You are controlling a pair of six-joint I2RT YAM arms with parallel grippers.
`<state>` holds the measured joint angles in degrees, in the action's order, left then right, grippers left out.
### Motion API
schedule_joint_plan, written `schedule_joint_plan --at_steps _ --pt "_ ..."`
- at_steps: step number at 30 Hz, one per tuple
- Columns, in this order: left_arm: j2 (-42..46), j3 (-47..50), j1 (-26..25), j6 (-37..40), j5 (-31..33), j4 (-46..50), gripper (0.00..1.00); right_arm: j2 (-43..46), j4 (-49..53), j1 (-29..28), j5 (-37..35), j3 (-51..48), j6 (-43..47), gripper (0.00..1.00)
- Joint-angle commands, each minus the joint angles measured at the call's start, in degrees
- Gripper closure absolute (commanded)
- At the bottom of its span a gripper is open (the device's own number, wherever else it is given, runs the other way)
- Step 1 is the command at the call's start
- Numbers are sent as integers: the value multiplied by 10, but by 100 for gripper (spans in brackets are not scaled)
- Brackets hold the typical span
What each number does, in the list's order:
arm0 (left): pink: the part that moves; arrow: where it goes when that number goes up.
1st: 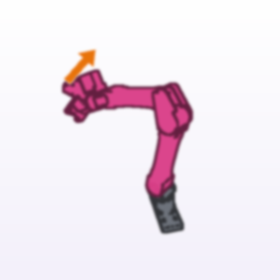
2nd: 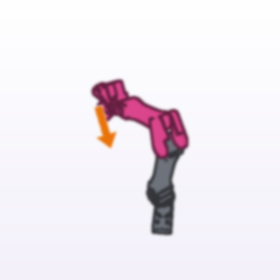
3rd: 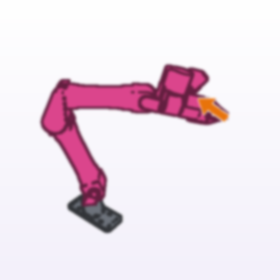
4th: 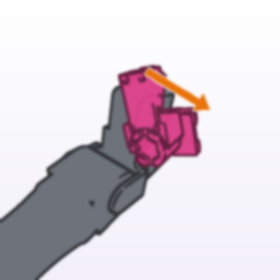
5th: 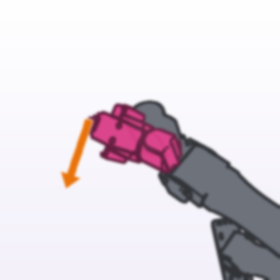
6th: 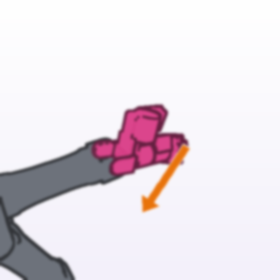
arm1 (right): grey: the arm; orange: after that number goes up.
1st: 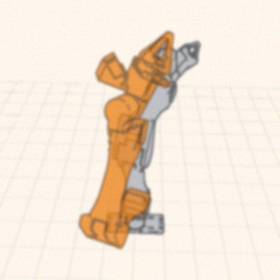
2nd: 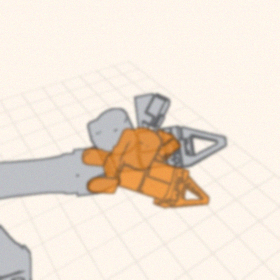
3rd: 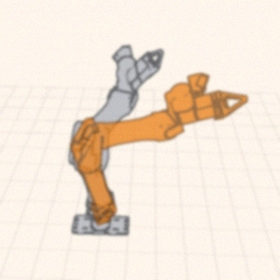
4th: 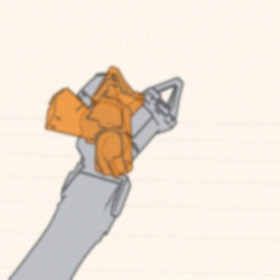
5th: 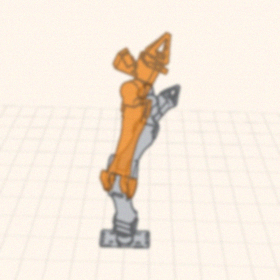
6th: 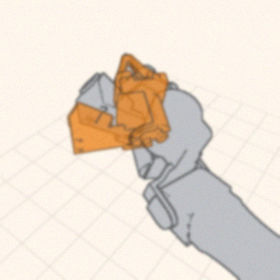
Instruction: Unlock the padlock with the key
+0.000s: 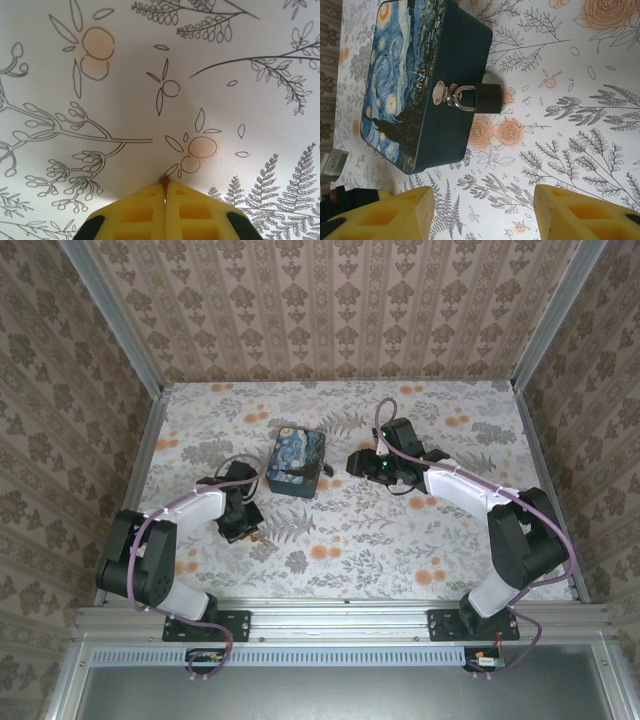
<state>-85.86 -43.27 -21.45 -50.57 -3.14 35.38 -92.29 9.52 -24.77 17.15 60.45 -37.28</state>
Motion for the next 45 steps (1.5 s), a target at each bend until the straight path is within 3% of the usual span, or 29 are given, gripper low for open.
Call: schedule_joint_plan --at_steps 1,16,25,28,30,35,42,45 --pt "-39 19 -5 3 -25 -29 100 16 27 -6 9 18 18 44" --pt "55 -66 -9 17 -42 69 100 -9 39 -46 0 39 42 44" --pt "64 -131 -20 40 -16 137 100 -27 -2 -78 65 55 96 41" --pt "29 -136 -16 57 17 187 84 -40 2 -87 66 64 100 41" --pt "16 -111 -6 54 7 163 75 -45 -8 -88 66 61 94 41" --pt "-3 -74 11 32 -12 81 66 -50 5 -89 64 64 99 41" --pt "-56 -64 14 27 -17 30 69 -50 27 -89 57 70 109 41" --pt "-75 -62 12 24 -9 36 75 -50 32 -89 58 73 110 41"
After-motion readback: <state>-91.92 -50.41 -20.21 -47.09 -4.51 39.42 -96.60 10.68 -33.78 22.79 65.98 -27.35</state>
